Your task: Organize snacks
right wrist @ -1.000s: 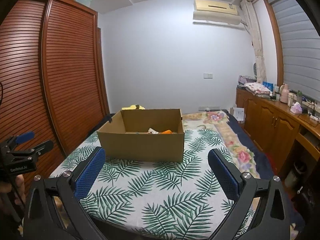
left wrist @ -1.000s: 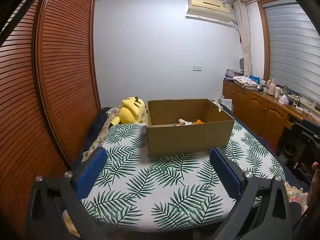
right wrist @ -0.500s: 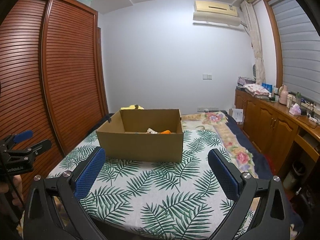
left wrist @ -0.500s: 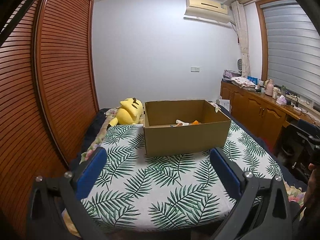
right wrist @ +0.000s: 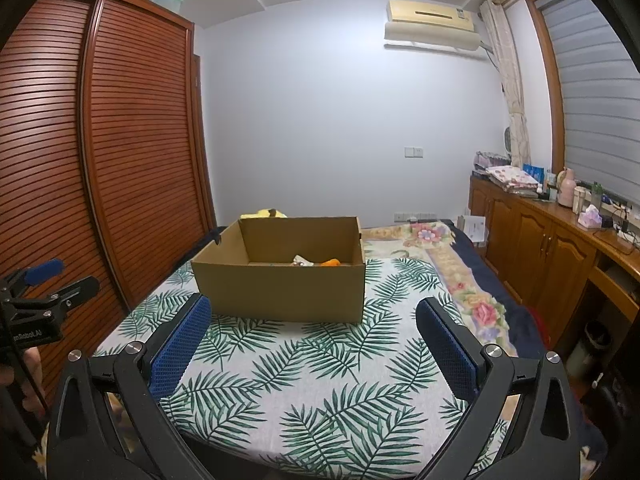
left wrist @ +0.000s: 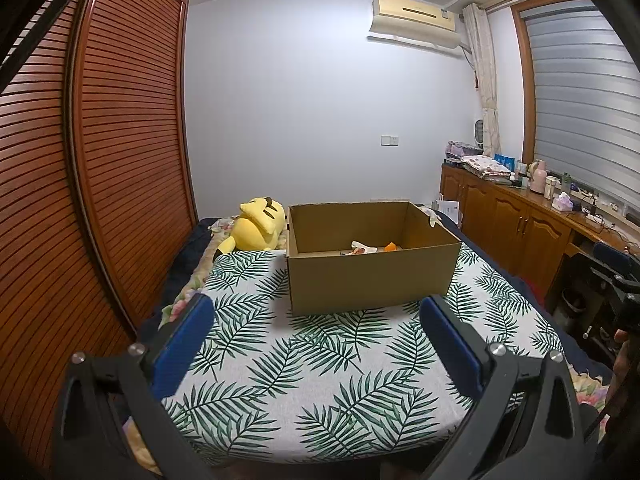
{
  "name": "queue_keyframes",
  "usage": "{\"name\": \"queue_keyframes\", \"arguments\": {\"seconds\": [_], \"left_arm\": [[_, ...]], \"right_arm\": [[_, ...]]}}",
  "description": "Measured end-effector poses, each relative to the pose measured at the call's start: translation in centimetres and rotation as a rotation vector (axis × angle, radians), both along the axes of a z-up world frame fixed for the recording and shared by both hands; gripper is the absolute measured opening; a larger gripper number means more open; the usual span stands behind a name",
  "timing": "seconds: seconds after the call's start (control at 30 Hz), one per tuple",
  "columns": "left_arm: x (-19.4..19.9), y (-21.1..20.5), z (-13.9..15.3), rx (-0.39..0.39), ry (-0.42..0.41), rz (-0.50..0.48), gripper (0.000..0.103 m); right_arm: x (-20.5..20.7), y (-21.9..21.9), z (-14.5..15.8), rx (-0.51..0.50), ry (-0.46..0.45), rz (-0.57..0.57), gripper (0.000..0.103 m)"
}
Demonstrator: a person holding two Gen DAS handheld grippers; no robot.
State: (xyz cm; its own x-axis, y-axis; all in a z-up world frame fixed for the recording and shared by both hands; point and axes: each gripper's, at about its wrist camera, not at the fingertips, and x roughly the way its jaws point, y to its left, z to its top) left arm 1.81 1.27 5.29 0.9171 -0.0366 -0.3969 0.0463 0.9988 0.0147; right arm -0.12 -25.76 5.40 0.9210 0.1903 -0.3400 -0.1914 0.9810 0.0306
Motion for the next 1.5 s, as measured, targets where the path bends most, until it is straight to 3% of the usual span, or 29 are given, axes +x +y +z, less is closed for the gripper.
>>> {"name": "queue_keyframes", "arguments": {"seconds": [1.5], "left_arm": [[-0.15,-0.11,-0.09,0.002,-0.002,0.0,0.103]], "right_arm": [[-0.02,-0.05,-0.07,0.001,0.002,-0.001,0.103]]}}
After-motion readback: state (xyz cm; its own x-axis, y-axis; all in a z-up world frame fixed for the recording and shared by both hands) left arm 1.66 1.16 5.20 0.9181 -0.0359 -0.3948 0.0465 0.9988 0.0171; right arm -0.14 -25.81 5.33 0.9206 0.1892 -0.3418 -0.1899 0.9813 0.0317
